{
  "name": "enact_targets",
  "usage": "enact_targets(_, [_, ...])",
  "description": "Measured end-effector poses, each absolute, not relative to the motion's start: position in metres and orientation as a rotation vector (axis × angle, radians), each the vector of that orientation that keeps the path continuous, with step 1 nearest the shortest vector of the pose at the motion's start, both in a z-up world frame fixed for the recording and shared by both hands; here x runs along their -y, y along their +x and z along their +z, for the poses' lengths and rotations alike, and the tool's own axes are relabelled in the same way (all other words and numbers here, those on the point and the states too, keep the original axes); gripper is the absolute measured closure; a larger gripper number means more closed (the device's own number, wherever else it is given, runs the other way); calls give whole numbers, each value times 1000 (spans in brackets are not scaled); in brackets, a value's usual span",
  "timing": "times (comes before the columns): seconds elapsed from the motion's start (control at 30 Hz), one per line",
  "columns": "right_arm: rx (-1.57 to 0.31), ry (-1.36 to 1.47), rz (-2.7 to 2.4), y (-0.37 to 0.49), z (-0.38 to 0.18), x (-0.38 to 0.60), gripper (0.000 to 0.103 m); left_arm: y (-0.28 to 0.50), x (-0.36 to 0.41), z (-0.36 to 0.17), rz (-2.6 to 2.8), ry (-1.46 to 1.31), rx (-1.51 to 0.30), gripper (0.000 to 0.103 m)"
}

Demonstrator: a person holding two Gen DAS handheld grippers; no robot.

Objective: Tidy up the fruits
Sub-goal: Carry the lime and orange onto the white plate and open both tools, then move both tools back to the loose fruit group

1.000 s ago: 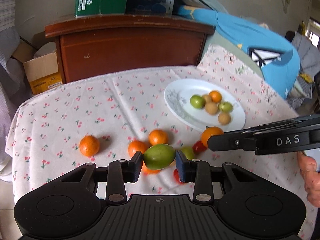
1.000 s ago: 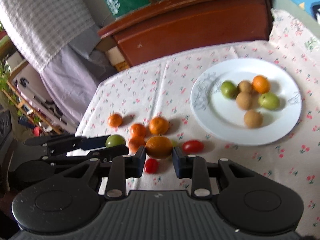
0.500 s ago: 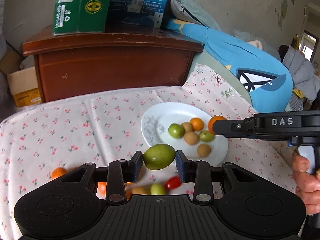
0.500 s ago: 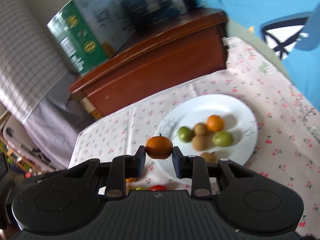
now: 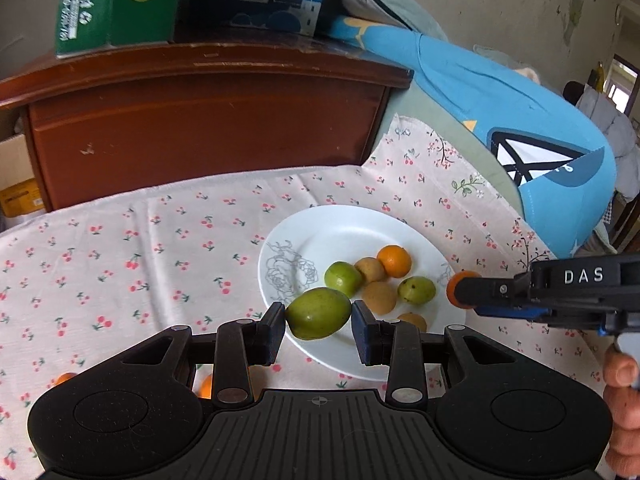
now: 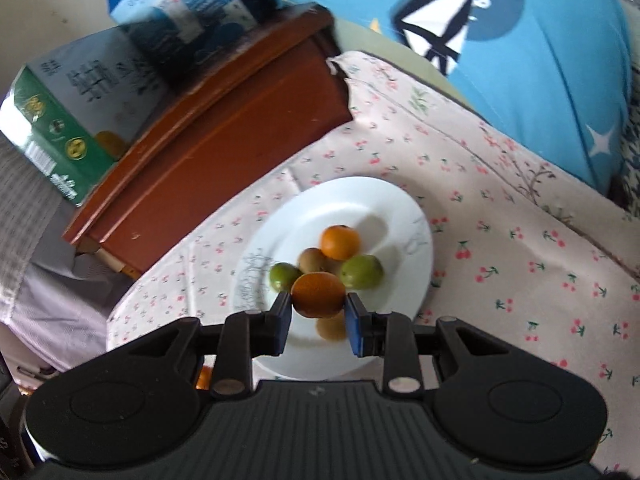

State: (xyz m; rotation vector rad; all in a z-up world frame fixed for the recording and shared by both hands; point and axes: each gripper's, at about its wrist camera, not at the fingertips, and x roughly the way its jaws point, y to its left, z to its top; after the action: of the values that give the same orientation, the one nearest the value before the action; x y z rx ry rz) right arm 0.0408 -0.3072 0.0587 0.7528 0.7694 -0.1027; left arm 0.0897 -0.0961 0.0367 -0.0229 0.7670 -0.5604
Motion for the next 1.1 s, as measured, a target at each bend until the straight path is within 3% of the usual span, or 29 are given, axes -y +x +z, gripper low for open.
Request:
enact_targets(0.53, [-789, 819, -222, 56, 43, 313, 71, 112, 126, 23, -583, 10, -803, 68])
enact_targets(0.6, [-773, 838, -222, 55, 44, 315, 71, 112, 127, 28, -586, 8, -793, 63])
enact_targets(0.67, [-753, 845, -219, 54, 46, 316, 71, 112, 125, 35, -570, 5, -783, 51])
enact_targets(0.83, [-735, 836, -184, 55, 51, 315, 70, 114, 115, 52, -525, 9, -779, 45])
enact_targets(1.1, [-758, 786, -137, 55, 52, 302, 68, 115, 90, 53, -454, 27, -840, 44])
